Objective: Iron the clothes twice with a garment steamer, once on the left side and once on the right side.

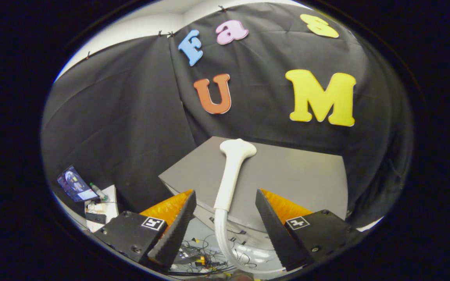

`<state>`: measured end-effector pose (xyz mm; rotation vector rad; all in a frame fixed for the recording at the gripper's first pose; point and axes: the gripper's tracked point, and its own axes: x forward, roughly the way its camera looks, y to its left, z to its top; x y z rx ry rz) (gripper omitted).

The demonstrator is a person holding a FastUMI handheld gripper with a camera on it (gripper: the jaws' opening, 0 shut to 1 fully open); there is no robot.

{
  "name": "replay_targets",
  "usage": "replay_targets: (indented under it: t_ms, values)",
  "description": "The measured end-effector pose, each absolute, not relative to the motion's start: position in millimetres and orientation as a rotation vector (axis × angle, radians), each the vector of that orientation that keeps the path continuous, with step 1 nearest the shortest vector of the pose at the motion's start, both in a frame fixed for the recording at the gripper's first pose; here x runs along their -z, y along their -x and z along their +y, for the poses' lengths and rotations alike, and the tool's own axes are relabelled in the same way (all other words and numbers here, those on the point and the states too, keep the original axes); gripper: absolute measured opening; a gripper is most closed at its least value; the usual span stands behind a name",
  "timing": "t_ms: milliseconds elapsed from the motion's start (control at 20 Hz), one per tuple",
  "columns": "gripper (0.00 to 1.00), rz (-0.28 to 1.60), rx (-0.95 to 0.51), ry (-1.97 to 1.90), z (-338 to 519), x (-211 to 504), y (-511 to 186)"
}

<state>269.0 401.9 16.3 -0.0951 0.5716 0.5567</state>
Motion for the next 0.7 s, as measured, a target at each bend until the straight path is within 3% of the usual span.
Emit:
replay_targets:
  t_ms: [350,700]
  values:
    - [0.95,0.764,-0.465,0.140,439.2,40.6,-347.3]
    - [0.66,0.845,-0.418,0.162,458.5,63.4,-365.3]
